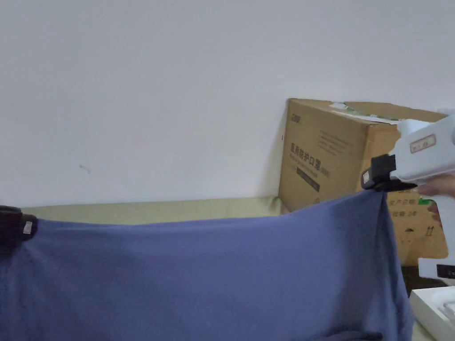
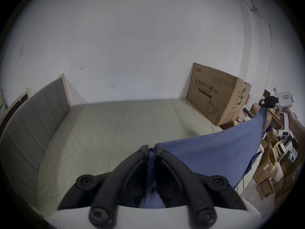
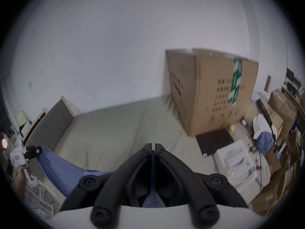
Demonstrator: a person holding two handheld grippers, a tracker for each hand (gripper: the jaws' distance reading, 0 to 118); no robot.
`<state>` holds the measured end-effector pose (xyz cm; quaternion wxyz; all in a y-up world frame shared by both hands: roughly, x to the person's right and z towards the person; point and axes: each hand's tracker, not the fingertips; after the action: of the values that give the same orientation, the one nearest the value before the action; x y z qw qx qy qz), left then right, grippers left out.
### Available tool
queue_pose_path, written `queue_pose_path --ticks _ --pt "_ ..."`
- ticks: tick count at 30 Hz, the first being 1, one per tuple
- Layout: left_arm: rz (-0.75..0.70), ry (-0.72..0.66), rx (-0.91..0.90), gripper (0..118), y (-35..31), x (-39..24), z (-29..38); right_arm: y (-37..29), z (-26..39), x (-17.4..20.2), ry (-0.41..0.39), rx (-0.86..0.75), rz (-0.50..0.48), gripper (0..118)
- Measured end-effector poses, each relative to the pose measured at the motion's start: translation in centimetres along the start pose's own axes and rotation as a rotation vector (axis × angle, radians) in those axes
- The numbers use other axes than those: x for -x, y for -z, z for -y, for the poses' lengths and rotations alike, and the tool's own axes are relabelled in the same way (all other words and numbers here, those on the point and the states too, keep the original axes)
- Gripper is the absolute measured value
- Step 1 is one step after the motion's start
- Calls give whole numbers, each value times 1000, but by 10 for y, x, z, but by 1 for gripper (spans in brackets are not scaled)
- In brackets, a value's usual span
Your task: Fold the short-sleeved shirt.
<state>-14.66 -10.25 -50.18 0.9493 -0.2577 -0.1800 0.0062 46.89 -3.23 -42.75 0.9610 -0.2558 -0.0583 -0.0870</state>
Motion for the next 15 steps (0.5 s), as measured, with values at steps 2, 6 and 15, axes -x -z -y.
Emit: queue_pose_path --ticks 2,6,15 --pt "-4 11 -17 6 -1 1 -20 -6 -24 8 -4 -45 21 2" --pt "-29 5 -45 6 17 9 -54 8 -63 21 0 -82 35 2" --pt "-129 25 -78 6 105 29 -101 107 -121 59 -60 -191 160 2"
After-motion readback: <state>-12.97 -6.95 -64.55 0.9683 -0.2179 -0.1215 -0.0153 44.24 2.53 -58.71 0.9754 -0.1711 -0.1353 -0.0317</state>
